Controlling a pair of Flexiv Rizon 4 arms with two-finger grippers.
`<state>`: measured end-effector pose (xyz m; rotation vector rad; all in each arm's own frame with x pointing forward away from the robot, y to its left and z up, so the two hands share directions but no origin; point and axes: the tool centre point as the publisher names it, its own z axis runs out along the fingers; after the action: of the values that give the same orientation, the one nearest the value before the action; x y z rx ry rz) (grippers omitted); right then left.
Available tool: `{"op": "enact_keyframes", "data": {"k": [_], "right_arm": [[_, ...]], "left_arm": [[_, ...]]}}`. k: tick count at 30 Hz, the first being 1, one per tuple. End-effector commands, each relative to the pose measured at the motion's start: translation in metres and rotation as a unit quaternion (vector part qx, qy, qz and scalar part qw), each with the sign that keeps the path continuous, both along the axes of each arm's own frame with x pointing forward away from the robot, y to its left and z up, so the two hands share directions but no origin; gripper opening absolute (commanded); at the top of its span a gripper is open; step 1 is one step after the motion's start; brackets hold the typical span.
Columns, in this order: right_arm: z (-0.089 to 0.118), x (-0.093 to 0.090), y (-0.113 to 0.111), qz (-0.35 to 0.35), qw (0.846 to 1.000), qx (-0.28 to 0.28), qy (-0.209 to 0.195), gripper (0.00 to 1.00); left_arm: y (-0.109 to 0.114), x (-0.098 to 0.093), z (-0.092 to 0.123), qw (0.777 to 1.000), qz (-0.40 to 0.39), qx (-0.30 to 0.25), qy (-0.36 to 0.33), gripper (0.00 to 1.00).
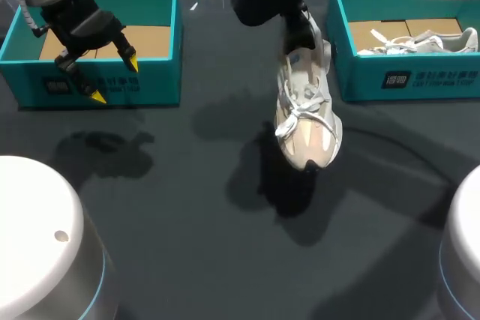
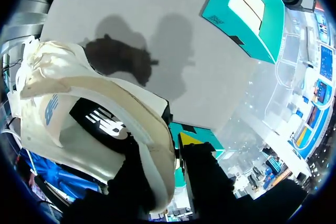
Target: Take the shoe out of the shoebox, open the shoe tongue, remove and reinsert the insole, then place the shoe into the shoebox
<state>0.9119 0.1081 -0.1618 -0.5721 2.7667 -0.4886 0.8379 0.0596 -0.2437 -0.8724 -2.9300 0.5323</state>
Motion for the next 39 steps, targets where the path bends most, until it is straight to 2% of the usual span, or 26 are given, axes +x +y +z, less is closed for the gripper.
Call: {"op": "enact_keyframes", "data": {"k": [1, 5, 15, 19, 22, 38, 39], "right_arm": [[0.001, 0.000, -0.001, 0.001, 1.000, 0.001, 0.000, 0.00], [0.001, 0.000, -0.001, 0.001, 1.000, 0.001, 0.000, 0.00], [0.055, 0.071, -0.088, -0.008, 0.998, -0.028, -0.054, 0.00], [0.065, 0.100, -0.120, -0.013, 0.997, -0.052, -0.057, 0.00], [0.066, 0.126, -0.147, -0.017, 0.998, -0.002, -0.060, 0.00], [0.066, 0.126, -0.147, -0.017, 0.998, -0.002, -0.060, 0.00], [0.065, 0.131, -0.148, -0.017, 0.998, -0.008, -0.060, 0.00]], "left_arm": [[0.000, 0.000, 0.000, 1.000, 0.000, 0.001, 0.000, 1.00], [0.000, 0.000, 0.000, 1.000, 0.000, 0.001, 0.000, 1.00], [0.000, 0.000, 0.000, 1.000, 0.000, 0.001, 0.000, 1.00], [0.000, 0.000, 0.000, 1.000, 0.000, 0.001, 0.000, 1.00], [0.000, 0.000, 0.000, 1.000, 0.000, 0.001, 0.000, 1.00], [0.000, 0.000, 0.000, 1.000, 0.000, 0.001, 0.000, 1.00], [0.000, 0.000, 0.000, 1.000, 0.000, 0.001, 0.000, 1.00]]}}
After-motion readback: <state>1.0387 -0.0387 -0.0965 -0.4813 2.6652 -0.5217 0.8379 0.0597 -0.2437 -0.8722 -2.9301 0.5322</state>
